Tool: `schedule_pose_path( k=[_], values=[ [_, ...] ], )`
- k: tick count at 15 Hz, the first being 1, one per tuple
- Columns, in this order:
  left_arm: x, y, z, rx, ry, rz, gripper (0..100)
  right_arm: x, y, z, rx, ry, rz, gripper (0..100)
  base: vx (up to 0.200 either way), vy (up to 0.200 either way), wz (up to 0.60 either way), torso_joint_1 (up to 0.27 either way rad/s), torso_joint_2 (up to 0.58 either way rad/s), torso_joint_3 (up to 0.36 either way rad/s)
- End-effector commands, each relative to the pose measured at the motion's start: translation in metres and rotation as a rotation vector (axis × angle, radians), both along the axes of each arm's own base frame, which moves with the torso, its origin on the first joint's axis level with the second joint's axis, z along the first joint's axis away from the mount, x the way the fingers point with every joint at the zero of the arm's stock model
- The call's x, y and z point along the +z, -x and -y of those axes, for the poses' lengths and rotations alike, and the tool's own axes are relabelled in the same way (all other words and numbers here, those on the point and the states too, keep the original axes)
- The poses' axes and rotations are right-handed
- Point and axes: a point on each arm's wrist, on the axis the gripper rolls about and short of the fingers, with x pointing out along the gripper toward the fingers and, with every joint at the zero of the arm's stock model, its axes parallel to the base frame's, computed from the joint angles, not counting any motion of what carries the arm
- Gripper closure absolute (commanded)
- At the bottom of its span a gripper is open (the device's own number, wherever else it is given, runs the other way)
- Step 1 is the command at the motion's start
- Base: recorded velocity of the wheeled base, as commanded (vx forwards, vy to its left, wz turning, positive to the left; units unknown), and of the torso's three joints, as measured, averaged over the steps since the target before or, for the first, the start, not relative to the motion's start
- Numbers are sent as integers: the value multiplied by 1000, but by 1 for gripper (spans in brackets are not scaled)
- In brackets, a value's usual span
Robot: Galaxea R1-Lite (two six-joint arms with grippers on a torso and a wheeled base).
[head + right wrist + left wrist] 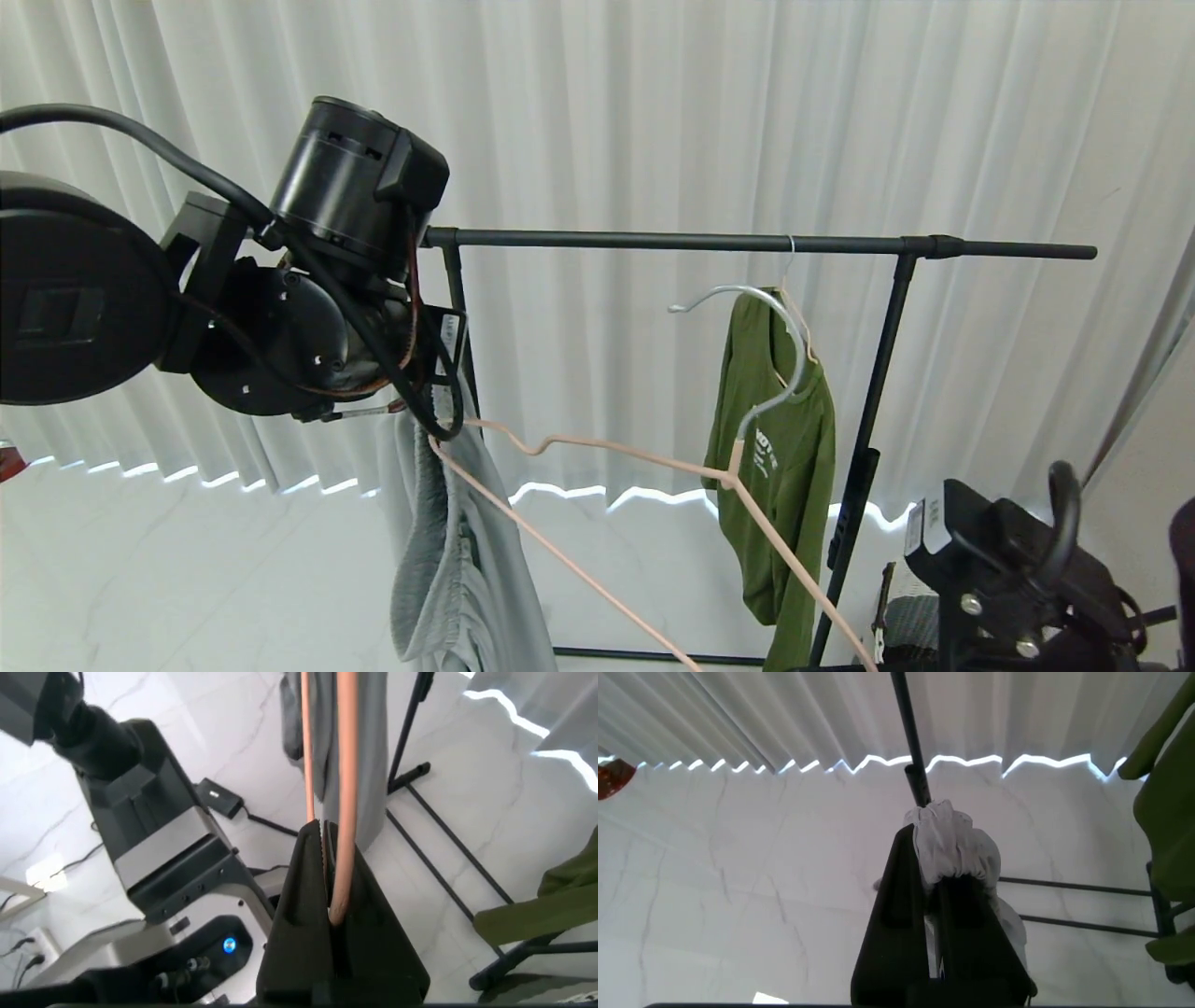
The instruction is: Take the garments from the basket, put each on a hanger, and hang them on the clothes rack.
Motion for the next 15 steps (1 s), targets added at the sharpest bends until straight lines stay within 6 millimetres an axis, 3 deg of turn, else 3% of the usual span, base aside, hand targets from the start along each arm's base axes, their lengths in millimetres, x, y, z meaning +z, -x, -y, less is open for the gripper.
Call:
schedule_pose_path(
  k=[1,6,15],
  values=[
    [1,3,0,-2,0,5,100,-12,-9,-14,-34,33,-20,100,0,0,0,0,0,0],
    [-2,8,6,-31,-9,-9,100,-16,-25,-44,-149,-23,-32,100,0,0,0,0,0,0],
    [6,45,40,-209,12,17,100,-30,-38,-65,-161,19,-52,100,0,0,0,0,0,0]
  ],
)
